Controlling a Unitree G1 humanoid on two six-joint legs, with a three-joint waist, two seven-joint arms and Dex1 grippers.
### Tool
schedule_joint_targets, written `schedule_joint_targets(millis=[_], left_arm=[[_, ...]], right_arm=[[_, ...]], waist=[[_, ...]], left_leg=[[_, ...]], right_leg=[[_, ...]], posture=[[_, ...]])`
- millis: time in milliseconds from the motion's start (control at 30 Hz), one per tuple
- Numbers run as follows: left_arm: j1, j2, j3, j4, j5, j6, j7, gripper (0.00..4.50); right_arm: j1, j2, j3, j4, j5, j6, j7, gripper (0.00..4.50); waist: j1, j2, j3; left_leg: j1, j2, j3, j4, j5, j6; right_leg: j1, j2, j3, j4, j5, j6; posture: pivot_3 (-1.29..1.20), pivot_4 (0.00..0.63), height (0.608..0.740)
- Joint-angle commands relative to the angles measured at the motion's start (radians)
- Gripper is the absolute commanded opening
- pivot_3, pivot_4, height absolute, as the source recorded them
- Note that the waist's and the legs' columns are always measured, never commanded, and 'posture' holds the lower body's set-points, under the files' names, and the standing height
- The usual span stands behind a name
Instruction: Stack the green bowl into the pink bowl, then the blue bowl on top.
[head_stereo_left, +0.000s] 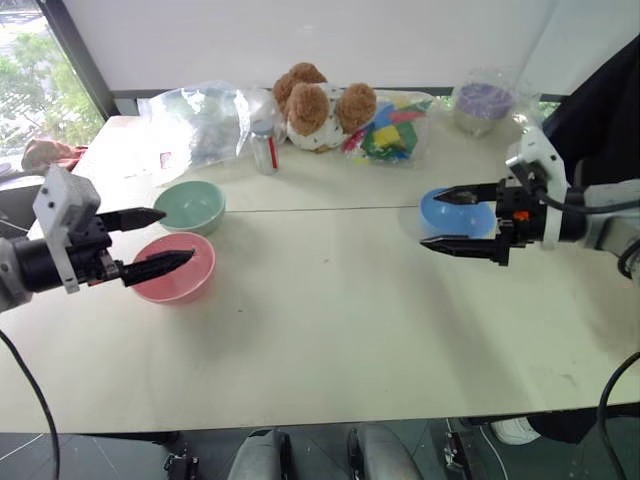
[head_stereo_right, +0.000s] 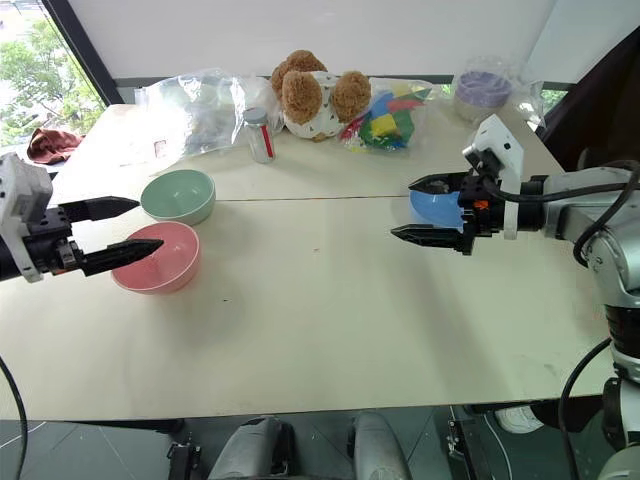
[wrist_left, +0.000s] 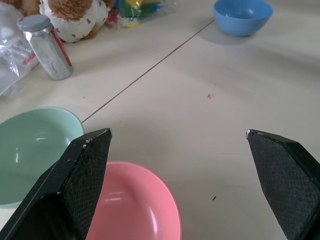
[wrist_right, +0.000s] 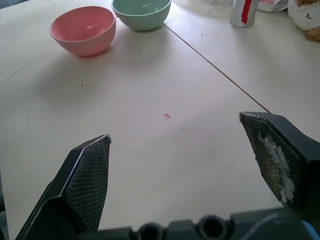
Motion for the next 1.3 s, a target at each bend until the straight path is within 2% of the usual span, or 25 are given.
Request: schedule_joint_targets(millis=[33, 400, 667, 833, 933, 1067, 1167, 1300], left_arm=[[0.001, 0.01, 0.044, -0.032, 0.005, -0.018, 0.003, 4.45], [0.018, -0.003, 0.046, -0.066, -0.012, -0.014, 0.008, 4.45], [0.044, 0.007, 0.027, -0.078, 0.034, -0.055, -0.003, 4.45], [0.094, 0.043, -0.004, -0.076, 0.15, -0.127, -0.027, 4.45], [0.18, 0.078, 0.016, -0.045, 0.245, -0.189, -0.07, 4.45], [0.297, 0.072, 0.052, -0.037, 0.291, -0.222, -0.122, 4.45], [0.323, 0.056, -0.013, 0.022, 0.356, -0.298, -0.121, 4.45], [0.22, 0.034, -0.158, 0.147, 0.442, -0.397, -0.097, 4.45]], right_arm=[[-0.031, 0.003, -0.007, 0.001, -0.012, -0.024, 0.011, 4.5], [-0.039, 0.024, 0.006, 0.013, -0.037, -0.036, 0.015, 4.5], [-0.039, 0.032, 0.006, 0.012, -0.044, -0.037, 0.014, 4.5], [-0.039, 0.042, 0.016, 0.015, -0.054, -0.04, 0.011, 4.5], [-0.041, 0.053, 0.024, 0.012, -0.055, -0.038, 0.012, 4.5], [-0.046, 0.067, 0.034, 0.013, -0.063, -0.04, 0.013, 4.5], [-0.05, 0.076, 0.04, 0.013, -0.068, -0.041, 0.012, 4.5], [-0.058, 0.081, 0.041, 0.005, -0.067, -0.03, 0.012, 4.5]], waist=[[0.0, 0.0, 0.0], [0.0, 0.0, 0.0], [0.0, 0.0, 0.0], [-0.001, 0.0, 0.0], [-0.003, 0.0, 0.0], [-0.003, 0.001, 0.0], [0.0, 0.001, 0.0], [0.005, 0.001, 0.0]], left_leg=[[0.0, 0.0, 0.0, 0.0, 0.0, 0.0], [0.0, 0.0, 0.0, 0.0, 0.0, 0.0], [0.0, 0.0, 0.0, 0.0, 0.0, 0.0], [0.0, 0.0, 0.0, 0.0, 0.0, 0.0], [0.0, 0.0, 0.0, -0.001, 0.0, 0.0], [0.0, 0.0, 0.0, -0.002, 0.0, 0.0], [0.0, 0.0, 0.0, -0.002, 0.0, 0.0], [0.0, -0.002, 0.0, -0.002, 0.0, 0.0]], right_leg=[[0.0, 0.0, 0.0, 0.0, 0.0, 0.0], [0.0, 0.0, 0.0, 0.0, 0.0, 0.0], [0.0, -0.001, 0.0, 0.0, 0.0, 0.0], [0.0, -0.001, 0.0, 0.0, 0.0, 0.0], [0.0, -0.001, 0.0, 0.0, 0.0, 0.0], [-0.001, -0.001, 0.0, -0.001, 0.0, 0.0], [-0.001, -0.002, 0.0, -0.001, 0.0, 0.0], [0.0, -0.004, -0.002, -0.002, 0.0, 0.0]], posture=[[0.0, 0.15, 0.74], [0.0, 0.15, 0.74], [0.0, 0.15, 0.74], [0.0, 0.15, 0.74], [0.0, 0.15, 0.74], [0.0, 0.15, 0.74], [0.0, 0.15, 0.74], [0.0, 0.15, 0.74]])
